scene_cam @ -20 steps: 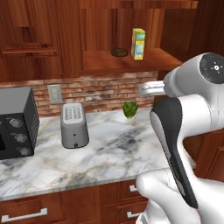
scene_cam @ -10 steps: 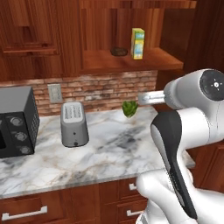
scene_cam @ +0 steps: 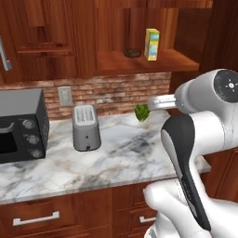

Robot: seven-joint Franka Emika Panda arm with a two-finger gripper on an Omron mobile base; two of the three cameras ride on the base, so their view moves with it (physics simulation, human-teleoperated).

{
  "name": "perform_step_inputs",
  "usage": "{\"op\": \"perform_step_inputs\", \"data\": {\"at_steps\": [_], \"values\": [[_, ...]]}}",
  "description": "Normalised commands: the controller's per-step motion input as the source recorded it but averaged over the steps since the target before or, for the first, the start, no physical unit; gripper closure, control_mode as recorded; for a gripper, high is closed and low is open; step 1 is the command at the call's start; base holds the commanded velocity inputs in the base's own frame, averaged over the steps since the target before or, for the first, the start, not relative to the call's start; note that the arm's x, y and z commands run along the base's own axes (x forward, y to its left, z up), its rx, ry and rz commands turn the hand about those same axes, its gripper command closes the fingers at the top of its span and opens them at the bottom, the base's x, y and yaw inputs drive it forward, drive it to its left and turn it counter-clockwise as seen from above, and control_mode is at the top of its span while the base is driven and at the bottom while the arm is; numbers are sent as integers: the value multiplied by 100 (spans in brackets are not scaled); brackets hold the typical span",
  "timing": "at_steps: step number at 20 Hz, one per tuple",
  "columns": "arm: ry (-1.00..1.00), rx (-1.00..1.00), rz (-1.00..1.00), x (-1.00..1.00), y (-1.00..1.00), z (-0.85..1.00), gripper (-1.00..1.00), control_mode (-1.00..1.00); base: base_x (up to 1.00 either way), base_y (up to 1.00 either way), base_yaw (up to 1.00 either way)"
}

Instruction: Pick the cereal and cereal from the counter and place them in the cabinets closest to them.

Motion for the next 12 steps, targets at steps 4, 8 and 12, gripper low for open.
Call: {"op": "perform_step_inputs", "data": {"at_steps": [4,8,12], "values": [[0,0,0,0,0,0,-100,100,-49,30,0],[0,0,0,0,0,0,-100,100,-60,24,1],[0,0,0,0,0,0,-100,100,-58,10,1]]}}
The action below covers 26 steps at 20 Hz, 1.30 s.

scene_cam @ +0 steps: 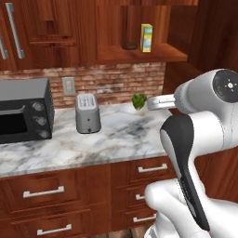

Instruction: Pick the cereal and cereal from the counter and place them in the cabinets closest to them.

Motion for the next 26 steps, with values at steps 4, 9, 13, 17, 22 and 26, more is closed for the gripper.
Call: {"op": "perform_step_inputs", "data": {"at_steps": [4,9,13,17,22,26], "values": [[0,0,0,0,0,0,-100,100,-45,0,0],[0,0,0,0,0,0,-100,100,-21,0,0],[0,0,0,0,0,0,-100,100,-32,0,1],[0,0,0,0,0,0,-100,100,-31,0,0],[0,0,0,0,0,0,-100,100,-1,1,0],[0,0,0,0,0,0,-100,100,-5,26,0]]}}
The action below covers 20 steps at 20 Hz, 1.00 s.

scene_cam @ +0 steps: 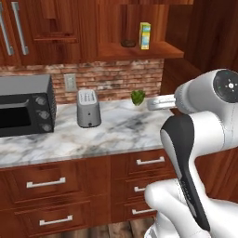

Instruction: Pick the cereal and cereal from the counter and place them in the cabinets closest to them.

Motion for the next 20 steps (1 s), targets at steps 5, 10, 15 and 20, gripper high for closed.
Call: {"op": "perform_step_inputs", "data": {"at_steps": [5,10,15,20], "values": [[0,0,0,0,0,0,-100,100,-14,39,0],[0,0,0,0,0,0,-100,100,-16,43,0],[0,0,0,0,0,0,-100,100,-16,44,0],[0,0,0,0,0,0,-100,100,-15,47,0]]}}
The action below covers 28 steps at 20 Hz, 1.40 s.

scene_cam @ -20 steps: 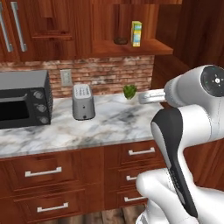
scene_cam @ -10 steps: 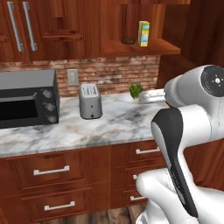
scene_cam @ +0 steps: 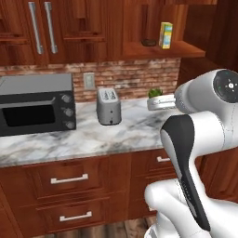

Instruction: Pick the cereal and cereal from the counter and place them in the cabinets closest to them.

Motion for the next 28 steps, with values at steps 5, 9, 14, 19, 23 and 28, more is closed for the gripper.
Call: {"op": "perform_step_inputs", "data": {"at_steps": [5,9,14,19,23,28], "values": [[0,0,0,0,0,0,-100,100,-15,49,0],[0,0,0,0,0,0,-100,100,-13,52,0],[0,0,0,0,0,0,-100,100,-13,54,0],[0,0,0,0,0,0,-100,100,-13,55,0],[0,0,0,0,0,0,-100,100,-12,57,0],[0,0,0,0,0,0,-100,100,-13,58,0]]}}
